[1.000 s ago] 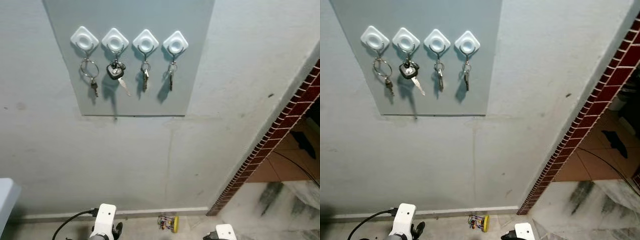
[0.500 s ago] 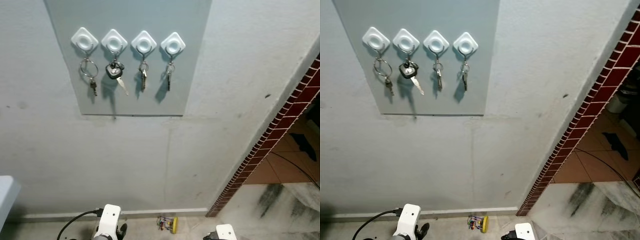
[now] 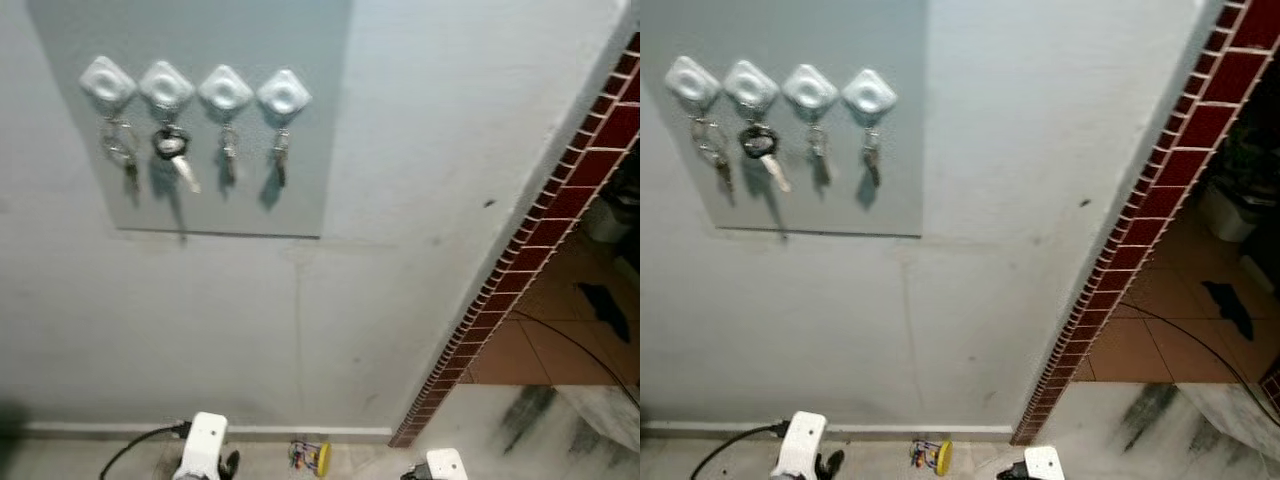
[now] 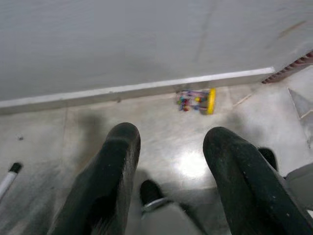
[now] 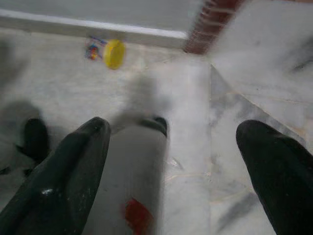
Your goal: Hang keys on a hook
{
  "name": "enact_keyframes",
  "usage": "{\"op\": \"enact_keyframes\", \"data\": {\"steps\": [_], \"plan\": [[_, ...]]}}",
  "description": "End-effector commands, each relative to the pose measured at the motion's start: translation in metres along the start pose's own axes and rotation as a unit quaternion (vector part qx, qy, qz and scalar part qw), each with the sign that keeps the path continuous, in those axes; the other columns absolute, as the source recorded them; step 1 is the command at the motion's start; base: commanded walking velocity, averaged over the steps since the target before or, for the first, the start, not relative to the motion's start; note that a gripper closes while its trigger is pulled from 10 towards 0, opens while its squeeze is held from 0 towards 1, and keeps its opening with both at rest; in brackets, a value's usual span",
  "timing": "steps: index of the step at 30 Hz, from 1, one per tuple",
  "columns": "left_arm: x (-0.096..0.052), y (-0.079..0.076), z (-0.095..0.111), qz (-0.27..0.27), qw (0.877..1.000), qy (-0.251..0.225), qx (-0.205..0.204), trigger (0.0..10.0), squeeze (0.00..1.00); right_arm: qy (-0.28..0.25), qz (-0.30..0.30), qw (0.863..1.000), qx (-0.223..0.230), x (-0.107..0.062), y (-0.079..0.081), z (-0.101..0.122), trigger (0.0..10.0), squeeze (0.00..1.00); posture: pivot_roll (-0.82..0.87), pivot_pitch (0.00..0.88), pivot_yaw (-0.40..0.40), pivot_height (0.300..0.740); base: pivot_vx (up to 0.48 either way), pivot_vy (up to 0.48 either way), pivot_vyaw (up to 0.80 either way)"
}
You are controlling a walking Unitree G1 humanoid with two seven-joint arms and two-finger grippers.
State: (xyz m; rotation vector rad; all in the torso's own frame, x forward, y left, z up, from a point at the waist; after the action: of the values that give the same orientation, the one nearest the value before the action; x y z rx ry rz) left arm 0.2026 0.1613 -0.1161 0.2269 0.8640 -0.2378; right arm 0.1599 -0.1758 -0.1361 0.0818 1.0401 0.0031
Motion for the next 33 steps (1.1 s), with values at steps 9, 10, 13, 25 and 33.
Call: {"op": "enact_keyframes", "data": {"steps": [9, 10, 13, 25, 33], "plan": [[0.0009, -0.0053, 0.0019, -0.003, 1.000, -0.003, -0.005, 10.0, 0.00, 0.006, -0.005, 1.000, -0.001, -0.0010, -0.0049, -0.0027, 10.0, 0.00, -0.05, 0.000, -0.001, 0.740, 0.000, 0.000, 0.00], [0.0009, -0.0054, 0.0020, -0.004, 1.000, -0.004, -0.005, 10.0, 0.00, 0.006, -0.005, 1.000, -0.001, -0.0010, -0.0049, -0.0029, 10.0, 0.00, -0.05, 0.000, -0.001, 0.740, 0.000, 0.000, 0.00], [0.0008, -0.0054, 0.0019, -0.004, 1.000, -0.004, -0.007, 10.0, 0.00, 0.007, -0.005, 1.000, 0.000, -0.0010, -0.0048, -0.0032, 10.0, 0.00, -0.05, 0.000, -0.001, 0.740, 0.000, 0.000, 0.00], [0.0003, -0.0059, -0.0003, -0.004, 1.000, -0.001, -0.013, 10.0, 0.00, 0.008, -0.003, 1.000, -0.002, -0.0013, -0.0045, -0.0044, 10.0, 0.00, -0.05, 0.000, -0.003, 0.740, 0.000, 0.000, 0.00], [0.0002, -0.0059, -0.0007, -0.004, 1.000, 0.000, -0.010, 10.0, 0.00, 0.014, 0.001, 1.000, -0.012, -0.0012, -0.0035, -0.0057, 10.0, 0.00, -0.05, 0.000, -0.004, 0.740, 0.000, 0.000, 0.00]]}}
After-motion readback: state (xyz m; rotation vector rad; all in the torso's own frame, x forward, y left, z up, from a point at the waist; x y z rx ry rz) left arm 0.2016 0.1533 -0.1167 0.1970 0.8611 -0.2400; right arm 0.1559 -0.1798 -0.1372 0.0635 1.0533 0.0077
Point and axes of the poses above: a point about 5 cm out from each wrist's last joint towards the gripper, its own x axis pointing out of the wrist towards the gripper, its own z axis along the axis of the wrist's last joint, y = z × x, the point moved 4 cm from there along x, pointing out of the wrist towards the gripper, and after that the axes turned 10 degrees about x, right-handed, at the moved point
